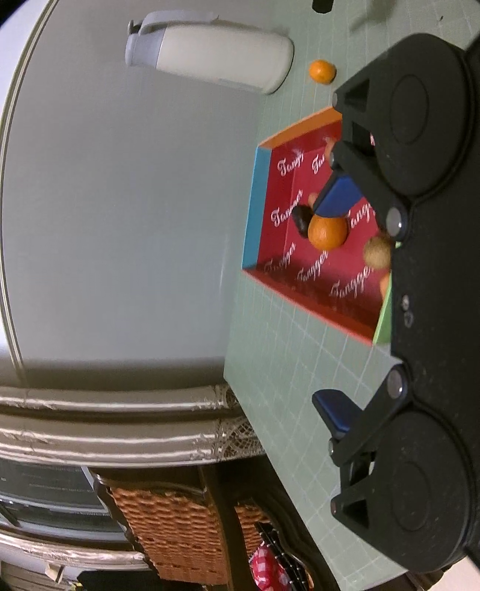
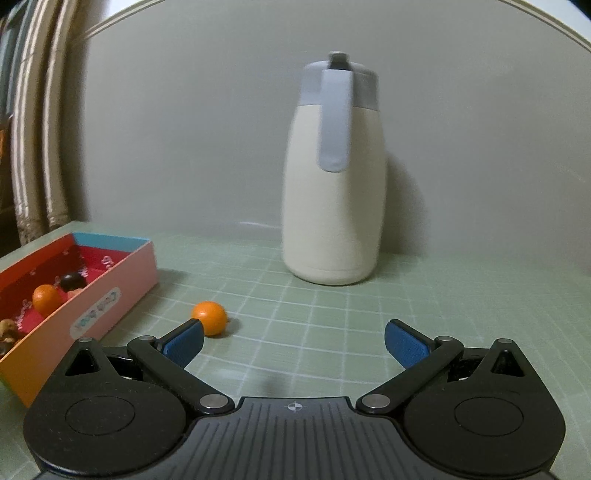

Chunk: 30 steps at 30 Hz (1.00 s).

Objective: Organize fruits
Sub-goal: 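Close the right tool on the last small mandarin, then carry the mandarin into the box and open the right tool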

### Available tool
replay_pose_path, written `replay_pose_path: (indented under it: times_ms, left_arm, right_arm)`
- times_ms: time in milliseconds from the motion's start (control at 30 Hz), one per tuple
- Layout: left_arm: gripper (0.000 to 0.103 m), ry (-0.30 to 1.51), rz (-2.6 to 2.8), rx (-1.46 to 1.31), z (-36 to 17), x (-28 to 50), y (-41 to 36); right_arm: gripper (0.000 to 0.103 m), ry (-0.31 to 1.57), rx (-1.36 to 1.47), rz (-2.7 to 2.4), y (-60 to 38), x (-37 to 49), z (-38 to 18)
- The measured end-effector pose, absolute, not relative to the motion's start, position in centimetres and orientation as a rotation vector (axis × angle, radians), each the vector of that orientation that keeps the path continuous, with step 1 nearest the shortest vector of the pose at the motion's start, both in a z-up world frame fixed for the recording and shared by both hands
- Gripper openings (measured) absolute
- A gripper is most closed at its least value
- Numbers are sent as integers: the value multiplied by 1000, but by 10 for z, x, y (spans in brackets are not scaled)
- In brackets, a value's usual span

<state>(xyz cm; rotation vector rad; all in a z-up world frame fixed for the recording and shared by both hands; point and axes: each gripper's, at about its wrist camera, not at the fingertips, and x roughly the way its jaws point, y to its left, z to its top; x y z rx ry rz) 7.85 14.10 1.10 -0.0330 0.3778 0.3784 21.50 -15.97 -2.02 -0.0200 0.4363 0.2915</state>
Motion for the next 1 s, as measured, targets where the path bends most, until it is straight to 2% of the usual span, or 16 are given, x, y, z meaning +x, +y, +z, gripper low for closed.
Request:
replay_pose_path:
  times_ms: [267,333,367,400,567,633,700,767,1000]
  left_arm:
    - [94,378,433,-71,13,73,167]
    - [94,380,447,-76,13,72,175]
    - [94,381,455,-79,12,70,179]
    - [94,381,466,-83,12,69,184]
    - [94,389,505,-100,11,62,207]
    - [94,392,518,-108,11,59,215]
    - [94,396,529,-115,10,56,223]
    - [94,399,539,-117,9,54,228]
    - [94,407,570,-146,8,48,242]
  right_arm:
    - [103,426,-39,340,-125,233,-17]
    - [88,444,-48,356,-113,240,-20]
    - [74,464,-50,360,-107,245,-22]
    - [70,482,-52,360,-101,249,-25]
    - [69,539,-41,352,-82,271,-35]
    - [63,562,-37,346,-76,278,-39]
    - [44,596,-47,329,-71,284,-45]
    - [35,635,-46,322,-70,289,-50]
    - [35,585,-16,340,-66,273,-40]
